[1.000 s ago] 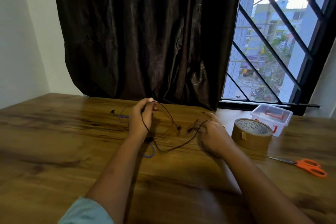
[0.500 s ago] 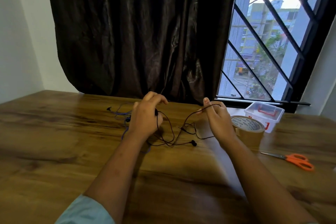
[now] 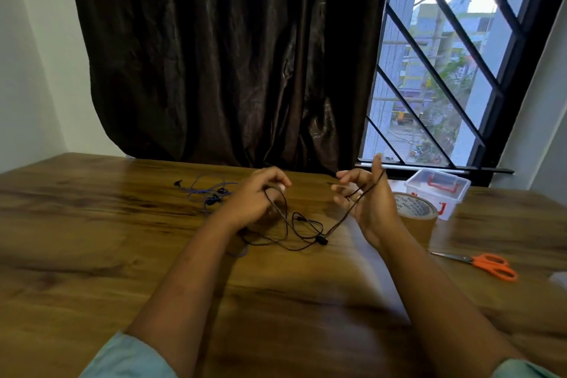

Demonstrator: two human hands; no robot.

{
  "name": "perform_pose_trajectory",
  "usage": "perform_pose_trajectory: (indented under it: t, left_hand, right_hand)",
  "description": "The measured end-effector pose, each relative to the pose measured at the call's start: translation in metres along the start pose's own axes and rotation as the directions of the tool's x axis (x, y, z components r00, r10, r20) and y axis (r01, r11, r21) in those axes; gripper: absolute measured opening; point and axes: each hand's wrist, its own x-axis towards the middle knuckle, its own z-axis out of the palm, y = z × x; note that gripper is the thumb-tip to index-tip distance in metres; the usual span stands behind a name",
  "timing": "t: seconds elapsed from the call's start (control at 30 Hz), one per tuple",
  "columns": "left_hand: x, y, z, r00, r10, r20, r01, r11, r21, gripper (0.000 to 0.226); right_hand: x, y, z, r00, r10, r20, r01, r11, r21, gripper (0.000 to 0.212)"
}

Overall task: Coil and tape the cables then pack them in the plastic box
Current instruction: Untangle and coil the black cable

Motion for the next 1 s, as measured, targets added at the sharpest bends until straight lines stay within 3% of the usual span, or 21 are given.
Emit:
perform_pose_trajectory:
  t: [0.1, 0.2, 0.3, 0.33, 0.37, 0.4, 0.43, 0.5, 0.53, 0.6, 0.67, 0.73, 0.8, 0.83, 0.9, 1.0]
  left_hand:
    - [0.004, -0.013, -0.003, 0.96, 0.204, -0.193, -0.134, 0.936, 0.325, 0.012]
    - [0.003, -0.016, -0.001, 0.9, 0.33, -0.283, -0.099, 0.79, 0.606, 0.031]
    - [0.002, -0.01, -0.001, 0.889, 0.333, -0.316, -0.123, 0.836, 0.535, 0.019]
    - [0.003, -0.009, -0.001, 0.927, 0.272, -0.26, -0.147, 0.898, 0.415, 0.009]
    - [0.004, -0.007, -0.001, 0.973, 0.177, -0.147, -0.132, 0.953, 0.274, 0.008]
    - [0.004, -0.005, -0.001, 0.998, 0.069, 0.013, -0.071, 0.988, 0.14, 0.019]
    - [0.003, -0.004, 0.0, 0.976, -0.046, 0.214, 0.04, 0.999, 0.032, 0.032]
    - [-0.002, -0.002, 0.001, 0.778, -0.2, 0.596, 0.273, 0.962, -0.033, 0.057]
    - [-0.005, -0.005, 0.0, 0.687, -0.2, 0.699, 0.33, 0.942, -0.056, 0.064]
    - [-0.008, -0.011, -0.007, 0.632, -0.106, 0.767, 0.413, 0.884, -0.218, 0.07]
    - [-0.009, -0.014, -0.013, 0.672, 0.004, 0.741, 0.496, 0.74, -0.454, 0.066]
    - [-0.003, -0.014, -0.007, 0.835, 0.007, 0.551, 0.417, 0.645, -0.641, 0.057]
    - [0.004, -0.016, 0.008, 0.982, -0.079, 0.173, 0.167, 0.79, -0.59, 0.052]
    - [0.007, -0.015, 0.016, 0.996, -0.08, 0.042, 0.09, 0.878, -0.471, 0.061]
    - [0.01, -0.017, 0.033, 0.999, -0.035, 0.038, 0.046, 0.937, -0.346, 0.077]
    - [0.01, -0.024, 0.048, 0.991, -0.014, 0.132, 0.065, 0.916, -0.395, 0.069]
  right_hand:
    - [0.0, 0.007, 0.0, 0.996, 0.047, 0.07, -0.025, 0.957, -0.288, 0.051]
    - [0.004, 0.015, -0.006, 0.998, 0.01, 0.069, 0.038, 0.742, -0.669, 0.046]
    - [0.001, 0.02, -0.014, 0.983, -0.163, 0.088, 0.124, 0.224, -0.967, 0.058]
    - [0.0, 0.02, -0.014, 0.973, -0.208, 0.102, 0.129, 0.12, -0.984, 0.064]
    - [-0.001, 0.02, -0.012, 0.965, -0.245, 0.096, 0.124, 0.102, -0.987, 0.07]
    - [-0.001, 0.019, -0.009, 0.958, -0.278, 0.066, 0.115, 0.163, -0.98, 0.072]
    - [0.0, 0.017, -0.006, 0.952, -0.305, 0.024, 0.109, 0.266, -0.958, 0.071]
    - [0.002, 0.013, -0.001, 0.93, -0.366, -0.022, 0.133, 0.393, -0.91, 0.067]
    - [0.002, 0.012, 0.0, 0.917, -0.398, -0.014, 0.167, 0.415, -0.894, 0.066]
    - [0.002, 0.012, 0.003, 0.903, -0.43, 0.005, 0.255, 0.526, -0.811, 0.06]
    - [0.001, 0.015, 0.007, 0.919, -0.393, -0.003, 0.294, 0.692, -0.66, 0.053]
    - [0.002, 0.018, 0.014, 0.944, -0.33, -0.008, 0.285, 0.827, -0.485, 0.054]
    - [0.003, 0.019, 0.023, 0.976, -0.217, 0.009, 0.213, 0.947, -0.238, 0.06]
    - [0.003, 0.017, 0.028, 0.984, -0.173, 0.052, 0.178, 0.976, -0.128, 0.063]
    - [-0.002, 0.013, 0.036, 0.978, -0.145, 0.152, 0.14, 0.989, 0.039, 0.068]
    - [-0.008, 0.008, 0.041, 0.971, -0.121, 0.205, 0.082, 0.978, 0.193, 0.072]
